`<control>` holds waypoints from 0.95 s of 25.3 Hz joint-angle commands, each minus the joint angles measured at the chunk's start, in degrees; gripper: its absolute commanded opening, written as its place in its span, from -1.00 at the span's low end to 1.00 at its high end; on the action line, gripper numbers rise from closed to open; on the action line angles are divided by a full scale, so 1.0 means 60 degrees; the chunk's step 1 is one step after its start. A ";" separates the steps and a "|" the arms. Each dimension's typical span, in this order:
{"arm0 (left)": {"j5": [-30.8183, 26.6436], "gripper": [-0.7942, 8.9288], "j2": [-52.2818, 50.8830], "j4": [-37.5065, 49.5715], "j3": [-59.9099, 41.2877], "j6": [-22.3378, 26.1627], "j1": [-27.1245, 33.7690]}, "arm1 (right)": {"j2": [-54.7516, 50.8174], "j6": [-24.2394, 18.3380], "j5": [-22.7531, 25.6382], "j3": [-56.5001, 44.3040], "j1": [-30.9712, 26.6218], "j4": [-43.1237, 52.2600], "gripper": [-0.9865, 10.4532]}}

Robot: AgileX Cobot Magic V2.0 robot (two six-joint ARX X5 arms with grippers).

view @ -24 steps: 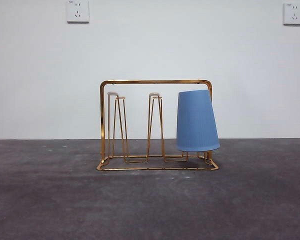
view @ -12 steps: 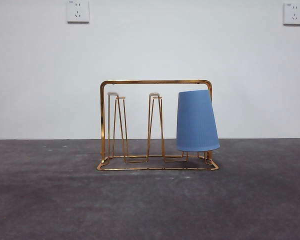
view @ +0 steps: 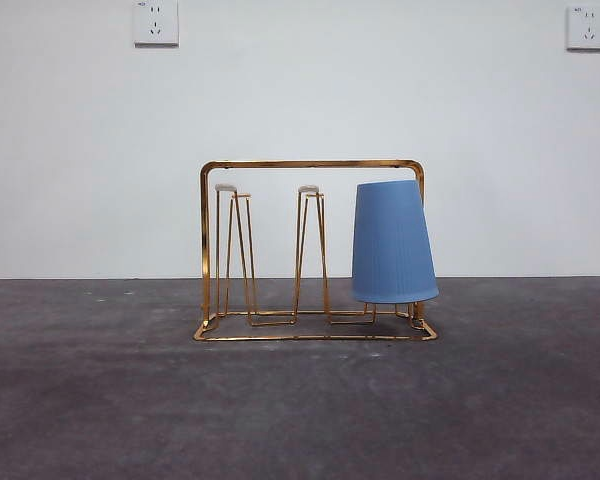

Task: Pick up cup 1,put cup 1 in the cup rack,pick up cup 2,put cup 2 in the cup rack

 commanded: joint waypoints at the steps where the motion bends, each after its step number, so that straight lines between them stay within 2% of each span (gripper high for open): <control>1: 0.0040 -0.42 0.0011 0.0106 -0.0011 -0.0044 -0.0044 | 0.0044 0.0076 0.0011 -0.0029 0.0007 0.0098 -0.85; 6: 0.0044 -0.84 0.0011 0.0098 -0.0011 -0.0044 -0.0051 | 0.0047 0.0076 0.0011 -0.0029 0.0007 0.0098 -0.85; 12: 0.0040 -0.85 -0.0004 0.0098 -0.0011 -0.0087 -0.0047 | 0.0044 0.0084 0.0011 -0.0029 0.0007 0.0087 -0.80; 16: 0.0015 -0.85 -0.0073 0.0047 -0.0011 -0.0149 -0.0029 | 0.0007 0.0087 0.0011 -0.0029 0.0007 0.0033 -0.42; 18: -0.0062 -0.85 -0.0160 -0.0066 -0.0011 -0.0149 0.0022 | -0.0084 0.0087 0.0015 -0.0029 0.0004 -0.0062 -0.31; 24: -0.0401 -0.85 -0.0576 -0.0484 -0.0011 -0.0146 0.0426 | -0.0535 0.0073 0.0324 -0.0029 0.0004 -0.0255 -0.32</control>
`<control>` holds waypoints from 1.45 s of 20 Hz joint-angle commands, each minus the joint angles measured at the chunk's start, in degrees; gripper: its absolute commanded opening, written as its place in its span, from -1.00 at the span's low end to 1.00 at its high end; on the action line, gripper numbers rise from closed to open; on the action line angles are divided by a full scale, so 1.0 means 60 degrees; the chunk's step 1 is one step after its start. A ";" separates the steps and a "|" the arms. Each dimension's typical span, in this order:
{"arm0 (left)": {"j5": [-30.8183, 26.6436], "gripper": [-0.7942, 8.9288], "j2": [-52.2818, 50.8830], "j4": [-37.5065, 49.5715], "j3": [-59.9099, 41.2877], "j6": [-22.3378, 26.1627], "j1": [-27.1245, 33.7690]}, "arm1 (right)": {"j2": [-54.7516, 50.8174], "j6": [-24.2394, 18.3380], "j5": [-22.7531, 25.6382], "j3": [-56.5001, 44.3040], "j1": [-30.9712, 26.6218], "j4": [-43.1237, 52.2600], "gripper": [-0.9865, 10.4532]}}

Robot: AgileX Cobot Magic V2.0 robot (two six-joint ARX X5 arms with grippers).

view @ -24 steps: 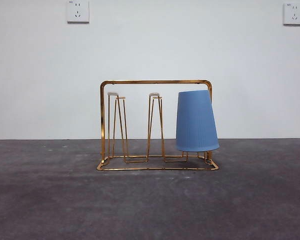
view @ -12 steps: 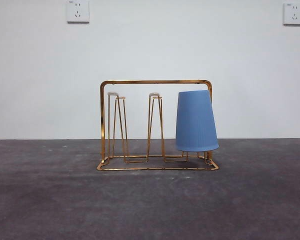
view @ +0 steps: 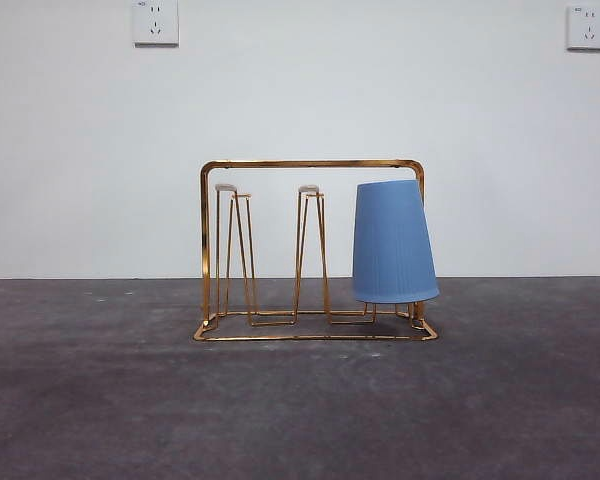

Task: Pick up cup 1,put cup 1 in the cup rack,pick up cup 2,put cup 2 in the cup rack

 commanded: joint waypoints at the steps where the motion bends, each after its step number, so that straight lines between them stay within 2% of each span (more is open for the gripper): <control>1: -0.0361 -0.85 -0.0262 -0.0178 -0.0011 -0.0022 0.0226 | -0.0335 0.0062 0.0273 -0.0029 0.0004 -0.0036 -0.32; 5: -0.0845 -0.85 -0.0608 -0.0940 -0.0011 0.0142 0.0576 | -0.0838 -0.0124 0.1115 -0.0029 0.0000 -0.0608 -0.32; 11: -0.2568 -0.85 -0.0969 -0.2652 -0.0007 0.0237 0.1045 | -0.1705 -0.0772 0.4222 -0.0029 0.0004 -0.2696 -0.32; 13: -0.3453 -0.85 -0.0962 -0.3344 0.0040 0.0233 0.1195 | -0.1920 -0.0892 0.5271 -0.0029 0.0004 -0.3413 -0.33; 16: -0.4692 -0.85 -0.0725 -0.4375 0.0189 0.0229 0.1392 | -0.2098 -0.0918 0.6240 -0.0029 0.0004 -0.4248 -0.33; 22: -0.5978 -0.85 0.0648 -0.6426 0.1042 0.0240 0.1778 | -0.2098 -0.0980 0.7125 -0.0029 0.0004 -0.5220 -0.33; 29: -0.6411 -0.85 0.2965 -0.8531 0.2878 0.0663 0.2218 | -0.2098 -0.1020 0.7235 -0.0029 0.0004 -0.5661 -0.33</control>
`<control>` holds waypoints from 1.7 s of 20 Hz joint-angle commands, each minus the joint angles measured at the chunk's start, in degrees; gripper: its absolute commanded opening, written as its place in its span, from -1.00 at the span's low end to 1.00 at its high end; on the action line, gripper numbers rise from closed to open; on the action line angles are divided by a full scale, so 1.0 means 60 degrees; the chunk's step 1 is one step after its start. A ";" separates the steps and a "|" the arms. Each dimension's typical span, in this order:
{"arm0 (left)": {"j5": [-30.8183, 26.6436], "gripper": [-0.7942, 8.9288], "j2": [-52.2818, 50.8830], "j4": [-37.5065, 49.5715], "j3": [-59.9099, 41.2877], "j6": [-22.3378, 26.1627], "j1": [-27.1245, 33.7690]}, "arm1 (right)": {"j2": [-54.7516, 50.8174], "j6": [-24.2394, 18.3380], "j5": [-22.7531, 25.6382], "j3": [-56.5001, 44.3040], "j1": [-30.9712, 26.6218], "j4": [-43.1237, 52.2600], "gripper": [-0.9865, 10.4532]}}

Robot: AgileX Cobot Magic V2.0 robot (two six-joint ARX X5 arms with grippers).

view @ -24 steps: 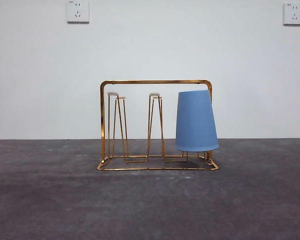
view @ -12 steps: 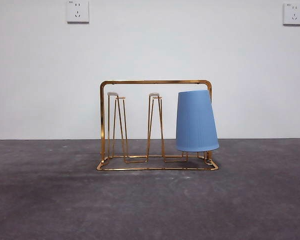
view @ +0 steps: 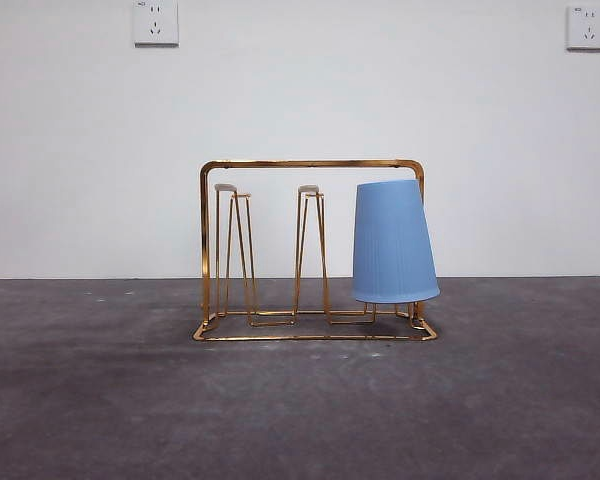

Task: Pick up cup 1,put cup 1 in the cup rack,pick up cup 2,put cup 2 in the cup rack

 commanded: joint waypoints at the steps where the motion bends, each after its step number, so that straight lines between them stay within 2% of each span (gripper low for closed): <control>1: -0.0215 -0.85 0.0907 -0.0659 0.0780 0.0397 0.0208 | -0.0011 -0.0127 0.0015 -0.0029 0.0004 -0.0157 -0.33; 8: -0.0335 -0.85 0.2860 -0.2317 0.2565 0.0718 0.0900 | -0.0011 -0.0288 0.0011 -0.0029 0.0004 -0.0659 -0.33; 12: -0.0229 -0.85 0.3741 -0.2838 0.2991 0.0718 0.1603 | -0.0018 -0.0361 0.0015 -0.0029 0.0004 -0.0696 -0.33; 16: 0.0514 -0.85 0.4335 -0.2885 0.2991 0.0714 0.2127 | -0.0015 -0.0477 0.0015 -0.0033 0.0004 -0.0688 -0.33; 30: 0.0739 -0.85 0.5854 -0.2251 0.2991 0.0255 0.2182 | -0.0015 -0.0499 0.0011 -0.0047 0.0004 -0.0980 -0.34; 34: 0.0739 -0.85 0.5912 -0.2532 0.2991 0.0135 0.2098 | -0.0015 -0.0503 0.0011 -0.0047 0.0004 -0.1082 -0.34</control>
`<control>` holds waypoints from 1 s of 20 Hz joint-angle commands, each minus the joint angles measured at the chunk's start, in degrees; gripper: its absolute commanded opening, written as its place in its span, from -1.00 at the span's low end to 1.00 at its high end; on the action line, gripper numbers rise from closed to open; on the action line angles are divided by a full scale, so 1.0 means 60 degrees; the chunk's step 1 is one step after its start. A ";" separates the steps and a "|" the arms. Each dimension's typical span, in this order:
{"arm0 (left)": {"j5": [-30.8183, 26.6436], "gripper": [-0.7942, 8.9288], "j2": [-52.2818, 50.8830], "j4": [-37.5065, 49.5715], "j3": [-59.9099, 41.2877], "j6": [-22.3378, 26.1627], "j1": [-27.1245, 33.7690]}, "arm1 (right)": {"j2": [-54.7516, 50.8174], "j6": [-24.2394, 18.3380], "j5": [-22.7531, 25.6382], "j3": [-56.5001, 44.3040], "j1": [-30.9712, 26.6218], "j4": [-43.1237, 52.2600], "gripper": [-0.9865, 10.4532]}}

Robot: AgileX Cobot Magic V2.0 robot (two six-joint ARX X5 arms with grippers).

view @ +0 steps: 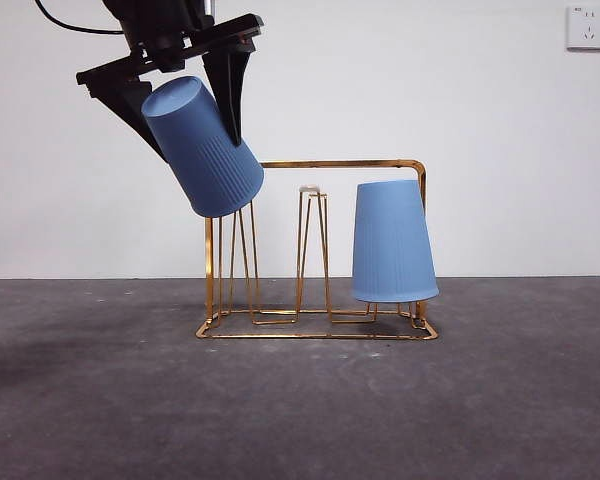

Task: Pick up cup 1,put cup 1 in the cup rack,pick up cup 2,put cup 2 in the cup rack

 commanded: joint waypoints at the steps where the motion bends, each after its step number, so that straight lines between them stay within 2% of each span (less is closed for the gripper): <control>1: 0.0069 -0.85 0.0157 -0.0291 0.0018 -0.0076 -0.0109 | -0.0011 -0.0084 0.0007 -0.0047 0.0004 -0.0084 -0.34; 6: 0.0066 -0.85 0.0153 -0.1162 0.0022 0.0022 -0.0109 | -0.0011 -0.0164 0.0007 -0.0047 0.0004 -0.0073 -0.34; 10: 0.0069 -0.85 0.0120 -0.1253 0.0160 0.0018 -0.0189 | -0.0011 -0.0324 0.0004 -0.0047 0.0004 -0.0117 -0.34; 17: 0.0117 -0.85 0.0117 -0.1880 0.1789 -0.0058 -0.0259 | -0.0011 -0.0514 0.0004 -0.0047 0.0004 -0.0109 -0.34; 20: 0.1016 -0.85 0.0117 -0.1891 0.1938 -0.0266 -0.0255 | -0.0011 -0.0576 0.0004 -0.0047 0.0004 -0.0124 -0.34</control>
